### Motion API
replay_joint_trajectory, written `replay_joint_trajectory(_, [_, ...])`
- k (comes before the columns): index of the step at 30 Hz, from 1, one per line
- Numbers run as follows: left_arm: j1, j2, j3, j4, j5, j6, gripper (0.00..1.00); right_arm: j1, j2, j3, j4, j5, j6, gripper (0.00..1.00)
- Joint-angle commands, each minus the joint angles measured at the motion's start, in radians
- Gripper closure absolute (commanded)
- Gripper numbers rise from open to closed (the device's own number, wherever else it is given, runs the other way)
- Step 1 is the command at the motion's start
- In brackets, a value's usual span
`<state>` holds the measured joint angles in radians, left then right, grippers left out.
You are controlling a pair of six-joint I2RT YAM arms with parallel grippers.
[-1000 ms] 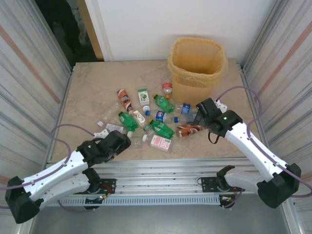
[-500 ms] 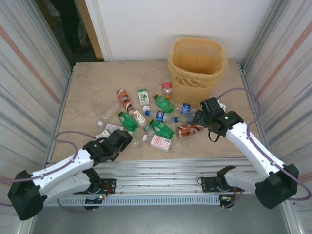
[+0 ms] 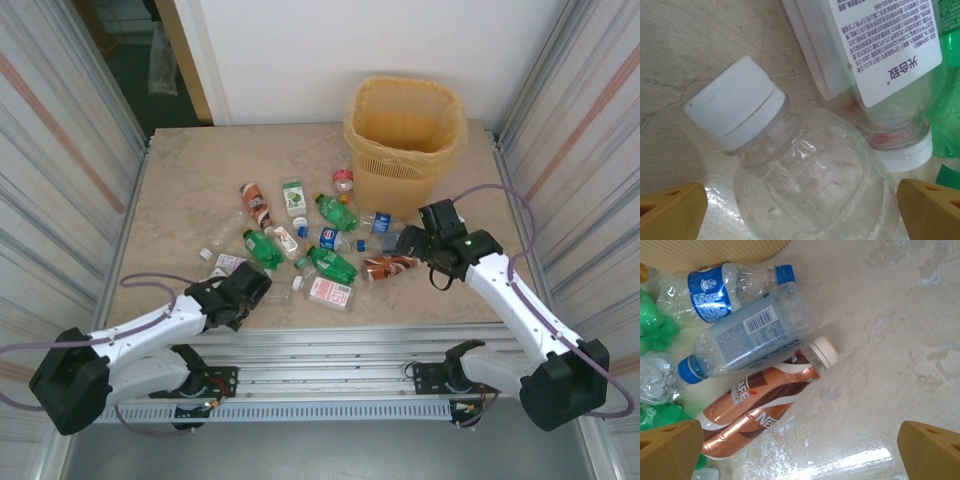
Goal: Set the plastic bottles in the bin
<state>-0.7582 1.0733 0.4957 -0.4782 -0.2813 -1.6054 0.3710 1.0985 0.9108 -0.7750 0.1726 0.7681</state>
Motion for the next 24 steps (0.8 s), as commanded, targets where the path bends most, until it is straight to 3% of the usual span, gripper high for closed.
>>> replay_joint_trajectory(1, [0.013, 0.039, 0.027, -0.010, 0.019, -0.024, 0.06, -0.012, 0.010, -0.010, 0.016, -0.029, -0.031, 0.02])
replay_joint_trajectory(15, [0.040, 0.067, 0.001, 0.025, 0.036, -0.048, 0.19, -0.019, 0.037, -0.004, 0.052, -0.077, -0.041, 0.02])
replay_joint_trajectory(24, [0.059, -0.037, -0.030, -0.004, 0.005, -0.046, 0.49, -0.013, 0.025, -0.004, 0.093, -0.118, -0.089, 0.02])
